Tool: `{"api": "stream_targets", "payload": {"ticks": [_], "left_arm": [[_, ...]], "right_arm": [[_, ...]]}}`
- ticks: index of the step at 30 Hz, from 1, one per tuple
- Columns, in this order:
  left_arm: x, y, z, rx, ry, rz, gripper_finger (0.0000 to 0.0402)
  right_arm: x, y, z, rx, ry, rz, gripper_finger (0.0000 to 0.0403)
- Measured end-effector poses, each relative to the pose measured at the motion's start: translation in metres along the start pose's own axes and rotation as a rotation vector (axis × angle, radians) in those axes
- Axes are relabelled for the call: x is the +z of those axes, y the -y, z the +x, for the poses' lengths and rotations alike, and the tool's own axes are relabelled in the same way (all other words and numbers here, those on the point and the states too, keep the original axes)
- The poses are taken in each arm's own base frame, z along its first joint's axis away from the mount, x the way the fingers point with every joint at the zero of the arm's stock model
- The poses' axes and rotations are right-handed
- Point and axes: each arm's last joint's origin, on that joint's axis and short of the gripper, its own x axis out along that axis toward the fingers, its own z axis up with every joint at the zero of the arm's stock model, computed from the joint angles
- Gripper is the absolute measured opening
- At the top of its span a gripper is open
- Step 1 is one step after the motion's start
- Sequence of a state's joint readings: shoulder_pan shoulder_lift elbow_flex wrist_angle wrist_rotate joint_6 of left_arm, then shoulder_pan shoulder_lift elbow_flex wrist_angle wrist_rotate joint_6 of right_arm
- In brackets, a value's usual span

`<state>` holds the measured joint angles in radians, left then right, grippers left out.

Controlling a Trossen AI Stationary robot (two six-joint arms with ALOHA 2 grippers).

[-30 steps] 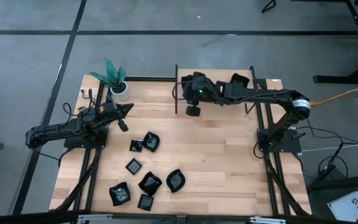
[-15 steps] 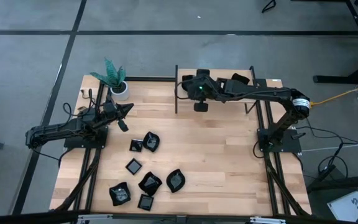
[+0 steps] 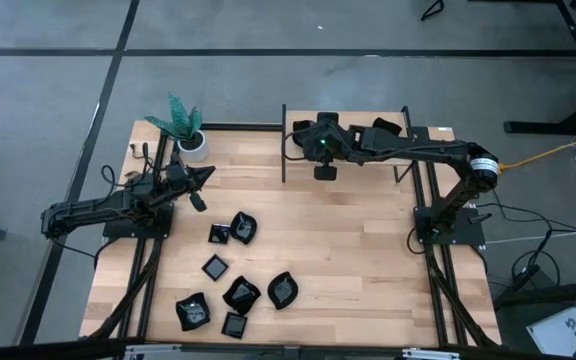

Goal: Pick & Place Mini shaped plates
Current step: Stack the black leaf-shaped plate on top of the black leaf-shaped plate on the shelf

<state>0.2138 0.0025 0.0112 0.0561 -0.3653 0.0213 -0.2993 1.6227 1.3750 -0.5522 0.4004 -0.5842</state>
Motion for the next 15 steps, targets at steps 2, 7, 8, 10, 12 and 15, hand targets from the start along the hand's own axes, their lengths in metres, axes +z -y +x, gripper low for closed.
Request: {"api": "stream_targets", "payload": {"ticks": [2,7,8,10,12,15], "left_arm": [[-0.0001,0.0,0.0,0.0,0.0,0.0,0.0004],[0.0,0.0,0.0,0.0,0.0,0.0,0.0004],[0.0,0.0,0.0,0.0,0.0,0.0,0.0004],[0.0,0.0,0.0,0.0,0.0,0.0,0.0004],[0.0,0.0,0.0,0.0,0.0,0.0,0.0004],[-0.0001,0.0,0.0,0.0,0.0,0.0,0.0004]], "right_arm": [[-0.0006,0.0,0.0011,0.002,-0.005,-0.001,0.0105],[-0.0025,-0.0008,0.0073,0.009,-0.023,-0.002,0.0074],[-0.0021,-0.0006,0.0077,0.006,-0.02,0.0,0.0068],[-0.0021,-0.0007,0.008,0.006,-0.021,-0.001,0.0055],[-0.0021,-0.001,0.0084,0.008,-0.021,-0.001,0.0041],[-0.0021,-0.001,0.0084,0.008,-0.021,-0.001,0.0017]]}}
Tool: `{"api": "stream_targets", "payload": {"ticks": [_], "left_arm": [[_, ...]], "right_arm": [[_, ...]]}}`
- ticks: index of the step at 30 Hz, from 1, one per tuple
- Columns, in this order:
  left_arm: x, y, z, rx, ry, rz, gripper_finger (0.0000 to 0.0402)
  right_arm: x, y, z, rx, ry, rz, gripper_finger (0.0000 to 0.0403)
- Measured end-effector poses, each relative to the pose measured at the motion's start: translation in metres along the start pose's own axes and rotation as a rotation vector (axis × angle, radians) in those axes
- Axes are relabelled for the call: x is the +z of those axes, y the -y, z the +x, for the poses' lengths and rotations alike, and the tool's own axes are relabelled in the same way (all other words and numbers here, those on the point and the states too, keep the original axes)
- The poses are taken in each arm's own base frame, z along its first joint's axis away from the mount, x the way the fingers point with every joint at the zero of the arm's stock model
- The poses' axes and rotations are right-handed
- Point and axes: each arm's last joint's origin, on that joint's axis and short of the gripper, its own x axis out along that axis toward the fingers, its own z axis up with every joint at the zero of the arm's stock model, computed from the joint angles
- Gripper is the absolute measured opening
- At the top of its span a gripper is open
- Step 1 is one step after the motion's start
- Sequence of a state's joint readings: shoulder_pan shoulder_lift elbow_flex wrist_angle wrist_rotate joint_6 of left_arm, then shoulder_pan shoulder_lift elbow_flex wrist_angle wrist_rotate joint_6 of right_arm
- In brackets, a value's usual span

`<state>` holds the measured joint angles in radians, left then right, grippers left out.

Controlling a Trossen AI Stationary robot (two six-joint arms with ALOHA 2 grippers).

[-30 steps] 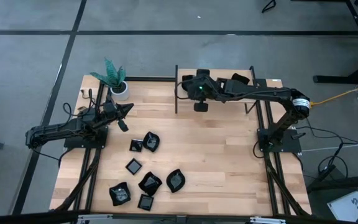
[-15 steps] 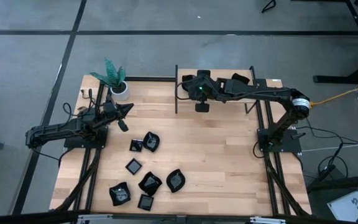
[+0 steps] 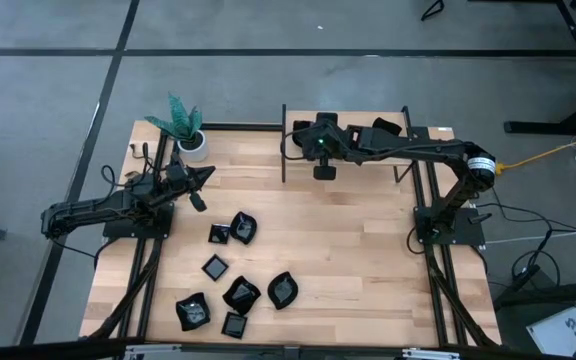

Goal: Pick & Place Mini shaped plates
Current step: Stack the black leaf-shaped plate on top of the black leaf-shaped plate on the shelf

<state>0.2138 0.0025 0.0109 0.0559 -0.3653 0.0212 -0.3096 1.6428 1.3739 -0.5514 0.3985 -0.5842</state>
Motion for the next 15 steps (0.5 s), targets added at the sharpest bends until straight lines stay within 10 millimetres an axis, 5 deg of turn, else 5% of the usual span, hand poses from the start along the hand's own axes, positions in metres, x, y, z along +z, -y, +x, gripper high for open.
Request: {"api": "stream_targets", "payload": {"ticks": [10,15], "left_arm": [[0.0,0.0,0.0,0.0,0.001,0.0,0.0004],[0.0,0.0,0.0,0.0,0.001,0.0,0.0004]], "right_arm": [[0.005,0.003,0.0,-0.029,0.047,0.134,0.0006],[0.01,0.01,-0.007,-0.041,0.085,0.353,0.0009]]}}
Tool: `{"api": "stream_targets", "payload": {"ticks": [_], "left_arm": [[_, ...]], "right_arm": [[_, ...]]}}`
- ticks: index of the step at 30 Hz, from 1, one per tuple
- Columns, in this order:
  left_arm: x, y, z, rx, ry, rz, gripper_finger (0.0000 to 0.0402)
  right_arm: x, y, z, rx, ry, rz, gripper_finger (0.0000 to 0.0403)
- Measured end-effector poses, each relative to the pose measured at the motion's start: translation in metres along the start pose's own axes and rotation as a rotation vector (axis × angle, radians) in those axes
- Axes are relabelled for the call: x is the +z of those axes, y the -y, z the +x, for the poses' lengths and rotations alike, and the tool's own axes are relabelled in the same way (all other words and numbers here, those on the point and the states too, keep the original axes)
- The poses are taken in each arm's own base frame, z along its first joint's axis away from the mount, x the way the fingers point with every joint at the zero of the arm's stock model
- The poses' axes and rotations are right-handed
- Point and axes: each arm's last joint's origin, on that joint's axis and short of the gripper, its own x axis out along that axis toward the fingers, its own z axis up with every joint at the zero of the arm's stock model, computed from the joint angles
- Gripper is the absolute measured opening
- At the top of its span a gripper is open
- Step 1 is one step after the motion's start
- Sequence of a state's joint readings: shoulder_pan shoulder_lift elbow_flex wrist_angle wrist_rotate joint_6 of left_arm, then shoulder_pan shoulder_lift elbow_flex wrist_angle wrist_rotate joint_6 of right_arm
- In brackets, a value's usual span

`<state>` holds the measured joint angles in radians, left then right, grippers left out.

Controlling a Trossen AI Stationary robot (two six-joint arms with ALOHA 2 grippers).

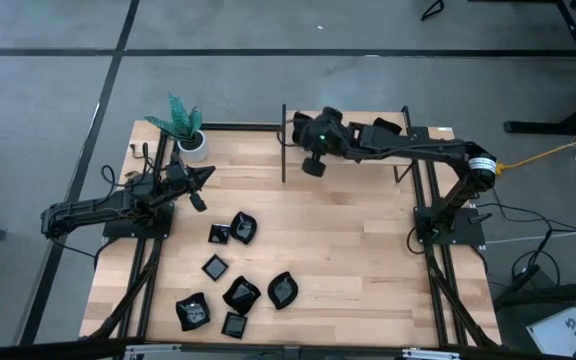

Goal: Pick & Place Mini shaped plates
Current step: Stack the black leaf-shaped plate on top of the black leaf-shaped plate on the shelf

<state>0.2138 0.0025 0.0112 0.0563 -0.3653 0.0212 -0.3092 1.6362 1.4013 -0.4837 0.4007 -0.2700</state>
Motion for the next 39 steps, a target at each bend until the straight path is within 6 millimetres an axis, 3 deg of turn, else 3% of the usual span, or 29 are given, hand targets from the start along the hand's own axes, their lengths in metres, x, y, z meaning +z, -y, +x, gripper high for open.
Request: {"api": "stream_targets", "payload": {"ticks": [6,11,39], "left_arm": [[0.0,0.0,0.0,0.0,-0.001,0.0,0.0004],[0.0,0.0,0.0,0.0,0.0,0.0,0.0004],[0.0,0.0,0.0,0.0,0.0,0.0,0.0004]], "right_arm": [[0.011,0.006,-0.009,0.0,0.029,0.449,0.0004],[0.011,0.004,-0.01,0.008,0.023,0.613,0.0008],[0.008,-0.004,-0.013,-0.004,-0.019,0.605,0.0019]]}}
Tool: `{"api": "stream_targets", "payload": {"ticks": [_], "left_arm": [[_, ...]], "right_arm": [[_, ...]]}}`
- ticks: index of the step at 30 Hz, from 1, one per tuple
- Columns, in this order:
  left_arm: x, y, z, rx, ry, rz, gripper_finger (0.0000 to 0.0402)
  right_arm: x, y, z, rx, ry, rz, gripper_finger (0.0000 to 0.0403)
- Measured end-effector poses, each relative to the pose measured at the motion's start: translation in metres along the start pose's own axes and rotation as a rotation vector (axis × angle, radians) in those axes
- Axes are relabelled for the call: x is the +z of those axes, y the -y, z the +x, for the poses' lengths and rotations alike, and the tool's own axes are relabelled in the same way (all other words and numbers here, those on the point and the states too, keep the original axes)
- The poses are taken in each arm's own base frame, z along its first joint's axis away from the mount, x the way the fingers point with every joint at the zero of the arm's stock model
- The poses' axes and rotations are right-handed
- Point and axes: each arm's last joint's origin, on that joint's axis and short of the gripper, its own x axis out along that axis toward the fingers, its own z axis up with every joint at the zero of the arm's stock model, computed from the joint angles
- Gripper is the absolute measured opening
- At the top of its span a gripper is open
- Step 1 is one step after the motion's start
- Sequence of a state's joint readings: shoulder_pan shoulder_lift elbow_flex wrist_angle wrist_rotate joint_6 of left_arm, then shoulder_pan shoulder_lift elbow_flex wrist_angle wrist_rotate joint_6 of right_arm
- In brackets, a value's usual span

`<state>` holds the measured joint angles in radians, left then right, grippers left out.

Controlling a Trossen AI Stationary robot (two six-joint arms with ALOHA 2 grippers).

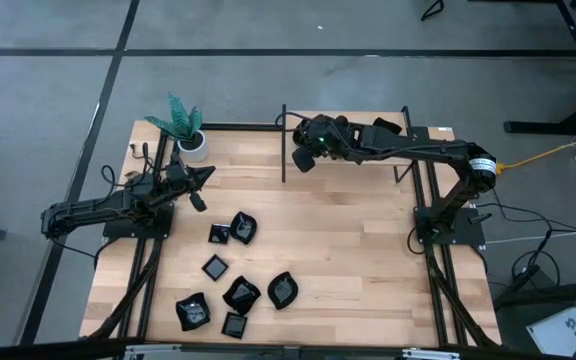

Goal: Pick & Place Mini shaped plates
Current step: Stack the black leaf-shaped plate on top of the black leaf-shaped plate on the shelf

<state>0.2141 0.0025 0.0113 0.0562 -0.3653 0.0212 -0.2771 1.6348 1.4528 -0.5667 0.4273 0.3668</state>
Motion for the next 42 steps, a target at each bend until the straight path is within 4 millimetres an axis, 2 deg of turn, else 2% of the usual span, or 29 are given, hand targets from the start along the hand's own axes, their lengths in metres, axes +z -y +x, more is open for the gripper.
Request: {"api": "stream_targets", "payload": {"ticks": [6,19,26,34,42], "left_arm": [[0.0,0.0,0.0,0.0,0.0,0.0,0.0004],[0.0,0.0,0.0,0.0,0.0,0.0,0.0004],[0.0,0.0,0.0,0.0,0.0,0.0,0.0004],[0.0,0.0,0.0,0.0,-0.001,0.0,0.0004],[0.0,0.0,0.0,0.0,0.0,0.0,0.0004]], "right_arm": [[0.0,0.0,0.0,0.0,0.0,0.0,0.0034],[0.0,0.0,0.0,0.004,-0.001,0.0,0.0145],[-0.012,-0.006,0.008,0.114,-0.043,-0.01,0.016],[-0.04,-0.037,0.009,0.258,0.009,-0.13,0.016],[-0.061,-0.08,-0.019,0.385,0.086,-0.505,0.016]]}}
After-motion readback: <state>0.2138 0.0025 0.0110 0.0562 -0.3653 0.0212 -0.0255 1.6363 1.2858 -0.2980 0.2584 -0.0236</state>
